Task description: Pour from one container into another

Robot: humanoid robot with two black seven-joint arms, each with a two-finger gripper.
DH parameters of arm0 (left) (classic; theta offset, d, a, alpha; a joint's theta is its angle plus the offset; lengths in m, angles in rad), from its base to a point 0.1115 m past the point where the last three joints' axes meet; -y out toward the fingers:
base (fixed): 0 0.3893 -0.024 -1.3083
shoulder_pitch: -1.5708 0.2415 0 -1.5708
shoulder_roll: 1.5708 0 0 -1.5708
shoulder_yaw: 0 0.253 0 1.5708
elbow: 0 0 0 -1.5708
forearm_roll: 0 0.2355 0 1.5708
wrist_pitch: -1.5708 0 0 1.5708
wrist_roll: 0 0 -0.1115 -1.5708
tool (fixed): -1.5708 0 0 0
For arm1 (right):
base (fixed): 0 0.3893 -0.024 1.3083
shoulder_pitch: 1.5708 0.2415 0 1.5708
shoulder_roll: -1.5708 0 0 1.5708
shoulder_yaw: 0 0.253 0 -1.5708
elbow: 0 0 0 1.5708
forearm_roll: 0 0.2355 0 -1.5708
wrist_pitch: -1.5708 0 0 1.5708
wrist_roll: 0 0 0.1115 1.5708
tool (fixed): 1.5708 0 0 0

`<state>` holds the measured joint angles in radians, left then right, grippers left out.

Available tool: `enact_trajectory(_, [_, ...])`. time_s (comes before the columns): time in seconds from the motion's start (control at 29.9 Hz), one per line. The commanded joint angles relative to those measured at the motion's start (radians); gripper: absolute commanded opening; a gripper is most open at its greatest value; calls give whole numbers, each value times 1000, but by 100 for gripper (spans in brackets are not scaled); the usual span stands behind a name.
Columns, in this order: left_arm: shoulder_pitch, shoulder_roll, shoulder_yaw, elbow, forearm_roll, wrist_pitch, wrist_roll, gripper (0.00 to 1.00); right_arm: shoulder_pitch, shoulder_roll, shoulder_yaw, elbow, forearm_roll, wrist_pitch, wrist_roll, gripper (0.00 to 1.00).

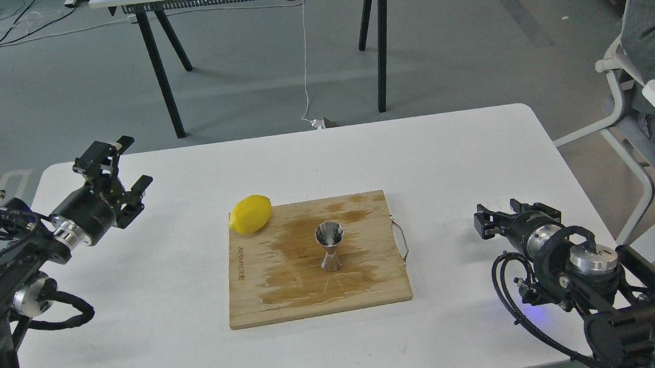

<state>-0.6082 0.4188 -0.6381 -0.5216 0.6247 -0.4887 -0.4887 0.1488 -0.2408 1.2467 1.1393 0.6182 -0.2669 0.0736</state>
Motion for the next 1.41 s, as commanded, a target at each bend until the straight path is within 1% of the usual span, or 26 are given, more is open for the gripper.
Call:
enact_trajectory(0.0, [1, 0, 0, 0, 1, 0, 0, 99, 2, 0, 5, 2, 0, 0, 0, 89])
enact_trajectory(0.07, [1, 0, 0, 0, 1, 0, 0, 99, 2, 0, 14, 3, 0, 0, 0, 91])
enact_trajectory(0.1, [1, 2, 0, 0, 1, 0, 0, 99, 2, 0, 20, 8, 0, 0, 0, 93])
enact_trajectory(0.54, [-4, -2, -3, -3, -2, 0, 0, 99, 8, -14, 72, 60, -6, 9, 0, 99])
enact_trajectory(0.77, [-12, -20, -2, -3, -2, 0, 0, 99, 61, -93, 73, 80, -18, 20, -2, 99])
enact_trajectory(0.84, [-12, -20, -2, -3, -3, 0, 0, 99, 87, -118, 60, 80, -37, 37, -12, 99])
enact_trajectory(0.9, [-12, -20, -2, -3, -3, 0, 0, 99, 119, -143, 42, 80, -115, 84, -57, 99])
enact_trajectory(0.97, [-12, -20, 0, -3, -3, 0, 0, 99, 147, -150, 13, 74, -220, 167, -103, 99])
enact_trajectory(1.04, [-12, -18, -2, -5, -3, 0, 0, 99, 178, -170, -25, 71, -291, 265, -124, 99])
enact_trajectory(1.1, [-13, -18, -2, -5, -5, 0, 0, 99, 205, -213, -67, 68, -321, 377, -126, 99])
enact_trajectory(1.2, [-16, -17, -5, -6, -6, 0, 0, 99, 225, -268, -115, 34, -331, 610, -126, 99])
enact_trajectory(1.27, [-16, -15, -9, -12, -8, 0, 0, 99, 230, -279, -127, 16, -334, 711, -124, 99])
enact_trajectory(1.3, [-16, -14, -9, -12, -10, 0, 0, 99, 232, -284, -128, 5, -344, 735, -124, 99])
enact_trajectory(1.37, [-16, -12, -14, -11, -11, 0, 0, 99, 241, -294, -130, -3, -373, 742, -124, 99])
